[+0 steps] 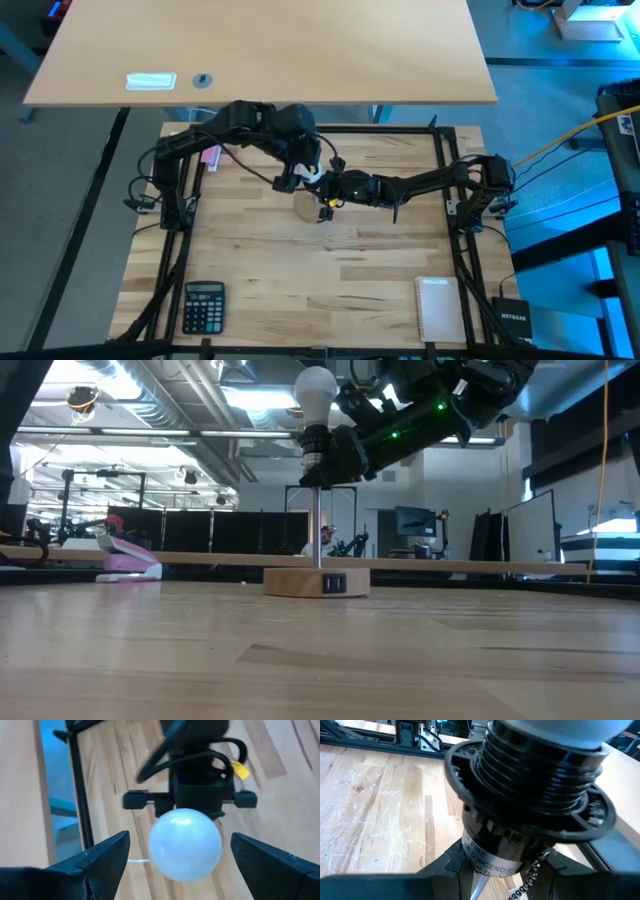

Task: Screw lightbulb
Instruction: Remove the lightbulb from the lamp

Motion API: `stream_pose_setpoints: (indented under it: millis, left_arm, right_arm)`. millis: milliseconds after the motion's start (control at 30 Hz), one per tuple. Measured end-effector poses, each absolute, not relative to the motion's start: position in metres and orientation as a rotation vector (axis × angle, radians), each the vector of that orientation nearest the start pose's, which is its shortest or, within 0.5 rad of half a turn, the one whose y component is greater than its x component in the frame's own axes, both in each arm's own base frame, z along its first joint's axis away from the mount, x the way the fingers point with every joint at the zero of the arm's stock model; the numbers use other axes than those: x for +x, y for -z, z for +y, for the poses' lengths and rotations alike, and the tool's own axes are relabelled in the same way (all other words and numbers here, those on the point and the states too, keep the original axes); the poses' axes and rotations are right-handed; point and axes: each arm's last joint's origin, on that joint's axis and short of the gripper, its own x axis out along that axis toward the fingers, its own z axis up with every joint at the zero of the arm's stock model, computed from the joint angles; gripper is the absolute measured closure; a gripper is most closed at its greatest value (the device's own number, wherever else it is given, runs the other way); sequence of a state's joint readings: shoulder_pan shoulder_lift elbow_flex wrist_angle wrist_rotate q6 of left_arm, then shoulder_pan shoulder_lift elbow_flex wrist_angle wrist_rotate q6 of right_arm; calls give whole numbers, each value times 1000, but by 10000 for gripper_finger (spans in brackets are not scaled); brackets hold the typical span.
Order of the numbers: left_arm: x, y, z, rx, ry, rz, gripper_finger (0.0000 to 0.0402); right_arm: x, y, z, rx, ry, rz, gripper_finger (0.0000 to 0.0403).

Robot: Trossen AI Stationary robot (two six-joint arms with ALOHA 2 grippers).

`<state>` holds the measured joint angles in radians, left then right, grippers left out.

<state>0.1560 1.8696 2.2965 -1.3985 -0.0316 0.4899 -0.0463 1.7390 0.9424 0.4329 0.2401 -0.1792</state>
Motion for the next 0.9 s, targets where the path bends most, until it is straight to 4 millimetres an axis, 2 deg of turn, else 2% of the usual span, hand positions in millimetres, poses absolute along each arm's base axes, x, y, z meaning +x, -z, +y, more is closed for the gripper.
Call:
stream_pose_setpoints:
  millis: [333, 667, 767, 900]
  left_arm:
    - [351, -427, 56, 405, 77, 1010, 66]
    - [368, -402, 57, 410, 124, 1112, 67]
    - [373, -394, 57, 390, 123, 1139, 75]
    - [372, -395, 55, 342, 94, 1145, 99]
  right_arm:
    - [367, -196, -24, -209, 251, 390, 272]
    - [367, -196, -24, -209, 251, 390, 272]
    - [367, -196, -24, -210, 252, 390, 272]
    - [367, -196, -24, -210, 250, 393, 272]
